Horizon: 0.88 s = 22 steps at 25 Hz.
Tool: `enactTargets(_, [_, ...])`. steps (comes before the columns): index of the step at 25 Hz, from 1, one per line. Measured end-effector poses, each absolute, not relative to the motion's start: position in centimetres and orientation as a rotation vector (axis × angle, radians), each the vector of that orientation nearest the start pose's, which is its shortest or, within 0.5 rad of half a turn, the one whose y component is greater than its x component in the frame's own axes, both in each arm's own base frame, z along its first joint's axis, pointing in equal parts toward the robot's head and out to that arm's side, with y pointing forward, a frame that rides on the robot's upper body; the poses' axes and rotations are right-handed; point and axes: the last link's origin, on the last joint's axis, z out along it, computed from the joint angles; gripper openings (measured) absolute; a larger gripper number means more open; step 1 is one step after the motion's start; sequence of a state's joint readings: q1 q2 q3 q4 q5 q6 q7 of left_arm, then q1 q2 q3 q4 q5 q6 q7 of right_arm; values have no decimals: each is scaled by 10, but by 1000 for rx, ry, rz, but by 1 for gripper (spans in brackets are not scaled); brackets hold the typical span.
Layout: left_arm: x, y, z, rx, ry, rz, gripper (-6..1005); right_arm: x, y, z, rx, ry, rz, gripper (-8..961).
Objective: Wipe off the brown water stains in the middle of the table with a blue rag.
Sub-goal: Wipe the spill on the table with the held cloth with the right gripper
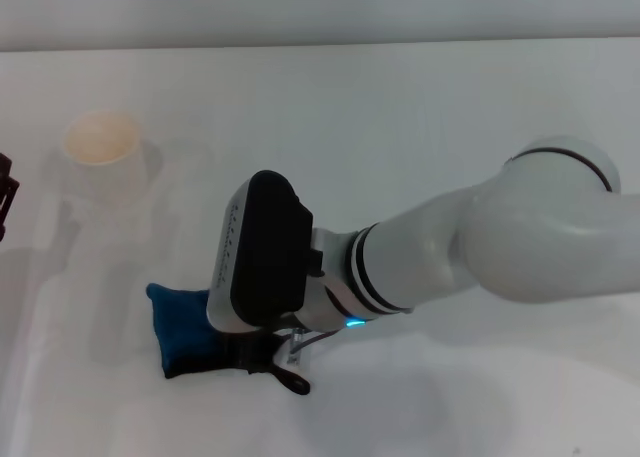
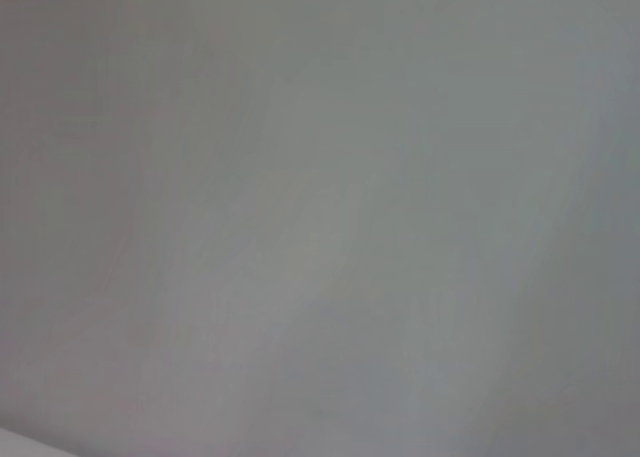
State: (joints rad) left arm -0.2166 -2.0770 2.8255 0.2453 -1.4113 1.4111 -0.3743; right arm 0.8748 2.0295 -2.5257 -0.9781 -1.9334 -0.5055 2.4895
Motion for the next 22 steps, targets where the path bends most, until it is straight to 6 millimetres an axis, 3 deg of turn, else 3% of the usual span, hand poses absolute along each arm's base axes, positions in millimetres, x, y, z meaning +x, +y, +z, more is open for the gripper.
enactTargets(14, [-358, 240, -19, -1371, -827, -943, 879, 116, 303, -195, -2900, 35, -121, 92])
enactTargets(22, [-358, 239, -19, -1369, -830, -945, 880, 119, 288, -200, -2951, -31, -173, 92])
